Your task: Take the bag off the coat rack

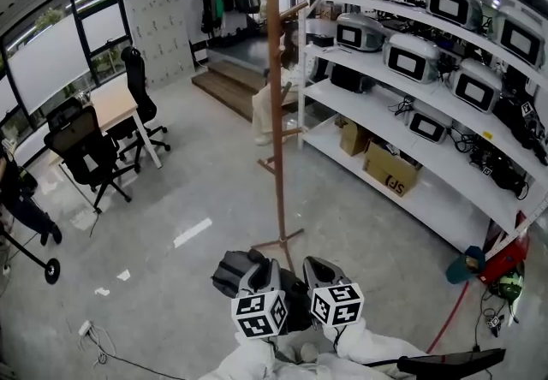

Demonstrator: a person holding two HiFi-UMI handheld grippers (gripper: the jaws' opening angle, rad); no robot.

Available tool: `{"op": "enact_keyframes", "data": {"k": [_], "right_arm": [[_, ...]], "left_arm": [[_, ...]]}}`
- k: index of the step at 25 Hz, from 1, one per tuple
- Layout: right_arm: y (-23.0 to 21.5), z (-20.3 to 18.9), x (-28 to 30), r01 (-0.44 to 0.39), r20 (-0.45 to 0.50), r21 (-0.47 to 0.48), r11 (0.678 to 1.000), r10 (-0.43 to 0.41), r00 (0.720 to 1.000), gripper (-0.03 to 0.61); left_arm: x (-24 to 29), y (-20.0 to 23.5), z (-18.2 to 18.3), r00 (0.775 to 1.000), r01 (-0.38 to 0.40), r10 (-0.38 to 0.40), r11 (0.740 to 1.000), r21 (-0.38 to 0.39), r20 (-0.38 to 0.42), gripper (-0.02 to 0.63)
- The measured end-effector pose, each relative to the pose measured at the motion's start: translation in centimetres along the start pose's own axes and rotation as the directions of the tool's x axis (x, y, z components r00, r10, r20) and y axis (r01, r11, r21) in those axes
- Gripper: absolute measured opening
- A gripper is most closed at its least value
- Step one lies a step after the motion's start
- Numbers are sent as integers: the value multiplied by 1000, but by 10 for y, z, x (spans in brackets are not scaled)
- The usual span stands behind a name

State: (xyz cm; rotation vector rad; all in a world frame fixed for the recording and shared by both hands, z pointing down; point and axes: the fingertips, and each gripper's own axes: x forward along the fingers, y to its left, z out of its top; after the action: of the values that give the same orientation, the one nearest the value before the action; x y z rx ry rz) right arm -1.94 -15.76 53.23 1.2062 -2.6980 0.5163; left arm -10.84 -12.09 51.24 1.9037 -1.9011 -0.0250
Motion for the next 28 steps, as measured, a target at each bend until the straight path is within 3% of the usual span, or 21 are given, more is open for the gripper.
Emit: {"op": "enact_keyframes", "data": {"k": [10, 28], "right_arm": [[8, 6, 10, -60, 1, -48, 997, 60, 998, 11], [0, 6, 9, -59, -7, -65, 996, 58, 998, 11]], "left_arm": [[10, -1, 3, 1000, 1, -1, 1000, -3, -3, 49], [15, -6, 4, 1000, 7, -7, 1000, 14, -3, 50]]}}
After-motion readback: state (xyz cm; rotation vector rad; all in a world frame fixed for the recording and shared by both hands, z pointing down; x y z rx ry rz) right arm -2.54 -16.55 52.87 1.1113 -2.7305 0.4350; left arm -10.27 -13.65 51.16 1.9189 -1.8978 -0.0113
